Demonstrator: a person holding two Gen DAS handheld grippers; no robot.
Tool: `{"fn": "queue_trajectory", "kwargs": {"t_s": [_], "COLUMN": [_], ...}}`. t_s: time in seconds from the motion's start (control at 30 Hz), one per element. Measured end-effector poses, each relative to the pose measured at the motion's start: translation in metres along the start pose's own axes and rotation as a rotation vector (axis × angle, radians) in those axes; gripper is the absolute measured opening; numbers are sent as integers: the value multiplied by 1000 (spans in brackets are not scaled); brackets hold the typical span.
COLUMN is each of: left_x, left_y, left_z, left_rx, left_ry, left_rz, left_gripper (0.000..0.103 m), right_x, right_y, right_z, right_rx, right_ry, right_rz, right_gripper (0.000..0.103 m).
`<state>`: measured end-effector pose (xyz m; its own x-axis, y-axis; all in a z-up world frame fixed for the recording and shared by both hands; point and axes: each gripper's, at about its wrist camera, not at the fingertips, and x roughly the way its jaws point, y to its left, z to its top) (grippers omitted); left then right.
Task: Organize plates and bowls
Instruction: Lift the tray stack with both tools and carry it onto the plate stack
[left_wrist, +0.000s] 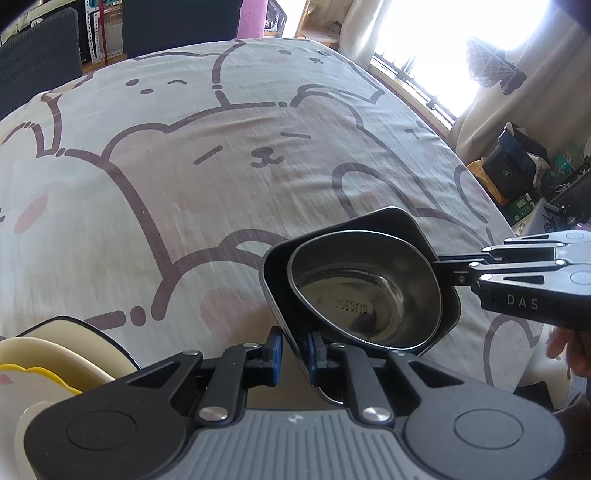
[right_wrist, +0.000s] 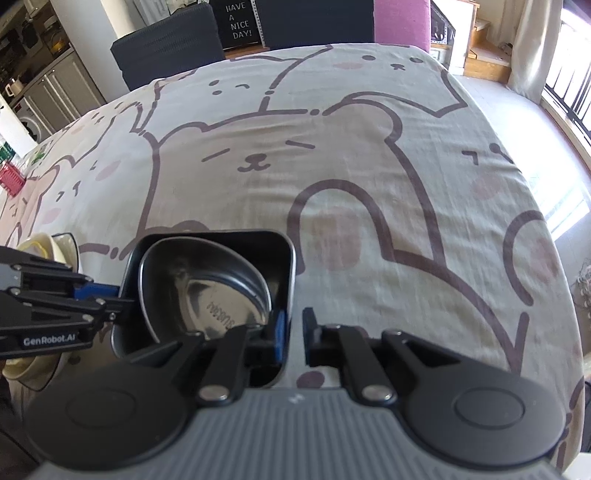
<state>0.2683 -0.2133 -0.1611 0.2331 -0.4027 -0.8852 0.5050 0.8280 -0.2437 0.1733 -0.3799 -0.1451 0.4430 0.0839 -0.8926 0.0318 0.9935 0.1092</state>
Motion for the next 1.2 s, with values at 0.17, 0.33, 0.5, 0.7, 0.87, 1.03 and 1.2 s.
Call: {"fn": "queue_trajectory", "kwargs": {"t_s": [0.17,0.33,0.5,0.7,0.87,1.03,1.2], "left_x": [1,0,0,0,-7,-26,-54], "left_y": [-1,-2,-1,-6,-10,-7,-2], "left_z": [0,-1,-1,-2,0,3,1], "left_rx": [-7,-27,-96,-146,-151,-164,-171], "left_ry": [5,20,25,7,-16,-67,-122], "left_rz": [6,2,-16,-15,-18,-19,-14], "left_gripper": [16,15,12,9,8,6,6], "right_x": [0,1,-2,-8,-17,-35,-53], "right_y": [-1,9,10,4,-2,-6,7], "right_z": [0,0,-2,-9,-12,-14,-16], "right_rx": [14,-39,-46,-22,8,34,19], "right_ry": [7,11,19,20,1,-59,-123], "right_rz": [14,-15,-38,-39,-40,7,37], "right_gripper": [10,5,5,5,5,6,6]}}
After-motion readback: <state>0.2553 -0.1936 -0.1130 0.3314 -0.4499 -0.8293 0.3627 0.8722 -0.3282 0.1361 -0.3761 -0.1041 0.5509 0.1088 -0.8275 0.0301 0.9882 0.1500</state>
